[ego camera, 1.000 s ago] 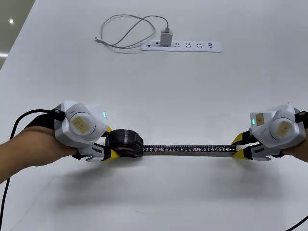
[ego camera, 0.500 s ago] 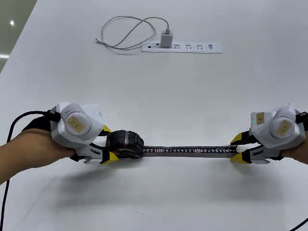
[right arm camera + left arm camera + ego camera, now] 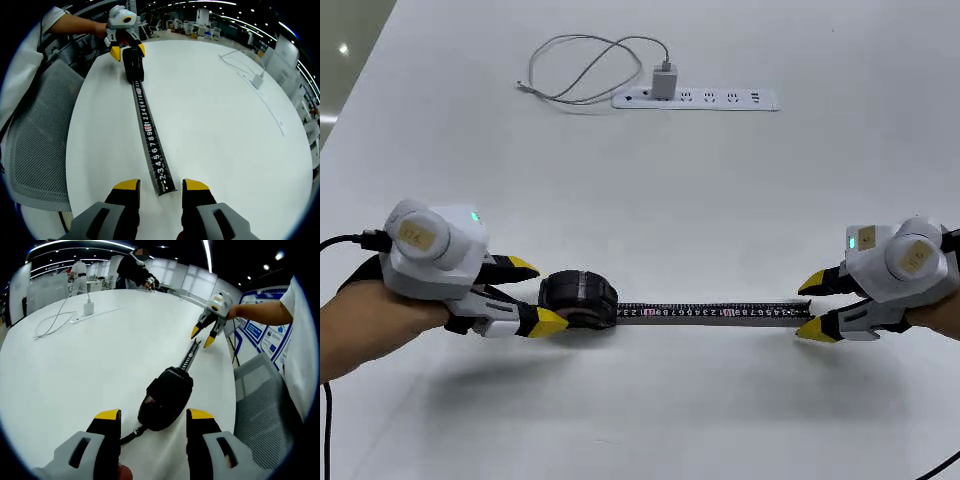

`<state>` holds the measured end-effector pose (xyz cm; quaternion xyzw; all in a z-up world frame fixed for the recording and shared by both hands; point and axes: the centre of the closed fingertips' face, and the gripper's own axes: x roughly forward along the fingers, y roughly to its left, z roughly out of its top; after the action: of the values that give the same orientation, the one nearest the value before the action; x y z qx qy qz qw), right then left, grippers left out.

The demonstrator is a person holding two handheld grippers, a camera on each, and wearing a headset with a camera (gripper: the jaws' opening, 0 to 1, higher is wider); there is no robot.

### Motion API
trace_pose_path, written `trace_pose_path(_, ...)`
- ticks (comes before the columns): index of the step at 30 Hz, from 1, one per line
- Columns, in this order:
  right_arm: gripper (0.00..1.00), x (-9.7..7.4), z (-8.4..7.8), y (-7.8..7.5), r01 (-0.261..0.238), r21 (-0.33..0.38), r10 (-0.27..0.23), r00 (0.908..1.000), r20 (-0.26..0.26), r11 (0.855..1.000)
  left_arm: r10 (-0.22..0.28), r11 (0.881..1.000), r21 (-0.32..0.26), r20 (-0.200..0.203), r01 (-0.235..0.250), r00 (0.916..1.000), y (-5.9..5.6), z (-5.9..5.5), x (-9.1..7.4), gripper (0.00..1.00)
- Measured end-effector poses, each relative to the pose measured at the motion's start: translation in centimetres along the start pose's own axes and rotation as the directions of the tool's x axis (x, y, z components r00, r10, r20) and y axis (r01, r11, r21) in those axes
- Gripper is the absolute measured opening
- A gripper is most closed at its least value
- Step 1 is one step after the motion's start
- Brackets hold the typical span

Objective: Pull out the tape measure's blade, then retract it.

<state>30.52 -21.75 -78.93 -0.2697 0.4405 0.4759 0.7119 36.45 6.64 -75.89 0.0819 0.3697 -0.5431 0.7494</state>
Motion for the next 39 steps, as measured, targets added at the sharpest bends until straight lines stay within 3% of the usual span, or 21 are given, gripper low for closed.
trace_pose_path(11, 0.30, -0.6, 0.7, 0.3, 0.016, 0.018, -0.017, 0.9992, 0.035, 1.000, 0.003, 0.999, -0.051, 0.052, -0.001, 0.9986, -0.1, -0.1, -1.1, 0.51)
trace_pose_path(20, 0.31, -0.9, 0.8, 0.4, 0.033, 0.036, -0.035, 0.9977, 0.058, 0.999, 0.013, 0.999, -0.037, 0.058, -0.011, 0.9982, -0.5, -0.1, -1.6, 0.51)
trace_pose_path(27, 0.33, -1.7, 1.7, 0.7, 0.065, 0.106, -0.080, 0.9866, 0.142, 0.992, 0.070, 0.997, 0.032, 0.055, -0.072, 0.9960, -0.7, -0.6, -2.8, 0.52)
trace_pose_path(36, 0.37, -2.5, 1.6, 1.5, 0.095, 0.155, -0.122, 0.9776, 0.172, 0.983, 0.131, 0.990, 0.045, 0.103, -0.136, 0.9860, -1.2, -0.7, -4.7, 0.58)
trace_pose_path(39, 0.38, -2.8, 1.8, 1.9, 0.098, 0.189, -0.134, 0.9730, 0.188, 0.977, 0.150, 0.985, 0.071, 0.100, -0.158, 0.9836, -1.5, -0.9, -5.2, 0.57)
